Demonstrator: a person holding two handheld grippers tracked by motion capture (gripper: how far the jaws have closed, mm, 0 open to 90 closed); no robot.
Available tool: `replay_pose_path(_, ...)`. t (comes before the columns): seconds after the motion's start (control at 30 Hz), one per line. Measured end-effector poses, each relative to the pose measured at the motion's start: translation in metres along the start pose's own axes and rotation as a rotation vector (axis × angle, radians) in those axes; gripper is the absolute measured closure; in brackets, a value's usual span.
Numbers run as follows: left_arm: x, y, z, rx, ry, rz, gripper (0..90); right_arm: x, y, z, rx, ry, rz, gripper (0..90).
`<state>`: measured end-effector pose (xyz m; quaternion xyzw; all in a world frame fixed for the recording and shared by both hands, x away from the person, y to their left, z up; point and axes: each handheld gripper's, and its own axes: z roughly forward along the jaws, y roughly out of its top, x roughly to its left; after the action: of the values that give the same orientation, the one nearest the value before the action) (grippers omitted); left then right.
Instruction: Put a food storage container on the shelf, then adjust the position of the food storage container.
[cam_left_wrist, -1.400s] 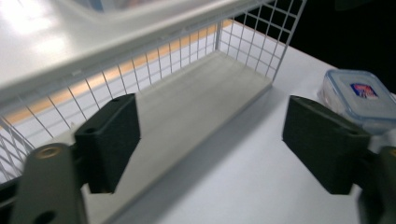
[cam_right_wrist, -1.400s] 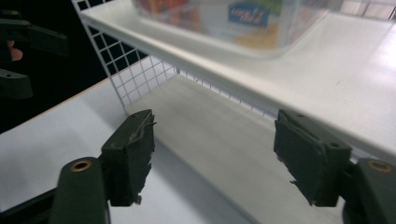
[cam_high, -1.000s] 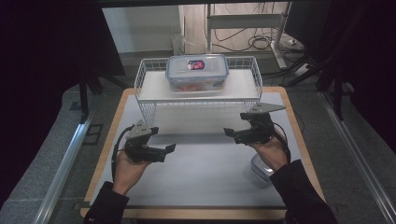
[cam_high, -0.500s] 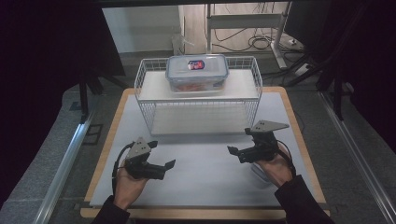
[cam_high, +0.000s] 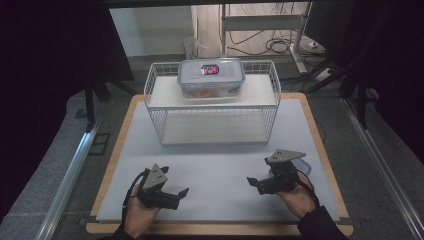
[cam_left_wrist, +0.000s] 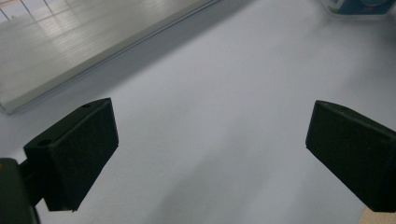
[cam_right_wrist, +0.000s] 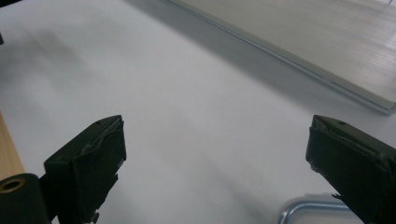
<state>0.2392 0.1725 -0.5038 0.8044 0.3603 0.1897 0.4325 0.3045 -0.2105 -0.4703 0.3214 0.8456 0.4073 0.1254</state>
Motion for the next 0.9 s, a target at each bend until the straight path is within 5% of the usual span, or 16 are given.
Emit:
replay_pose_path(0.2,0.003,-0.001,-0.001,-0.018,0.003,-0.02,2.2,-0.004,-0.005,0.001,0.032,-0.048,0.015,2.7)
replay_pose_path(0.43,0.005,-0.003,0.0,-0.019,0.001,-0.03,2.3,-0.009,-0.007,0.004,0.066,-0.046,0.082,3.7)
replay_pose_path(0.67,0.004,-0.004,0.002,-0.009,-0.007,-0.031,2.4,-0.016,-0.004,-0.015,0.035,-0.085,0.088,42.8)
replay_pose_path(0.7,0.004,-0.004,0.002,-0.009,-0.007,-0.031,2.5,-0.016,-0.004,-0.015,0.035,-0.085,0.088,42.8)
replay_pose_path(0.73,0.005,-0.004,0.001,-0.019,-0.007,-0.036,2.6,-0.021,-0.005,-0.021,0.037,-0.116,0.08,53.0)
replay_pose_path(0.9,0.008,-0.005,0.0,-0.033,-0.003,-0.052,2.9,-0.041,-0.01,-0.036,0.025,-0.182,0.115,66.0)
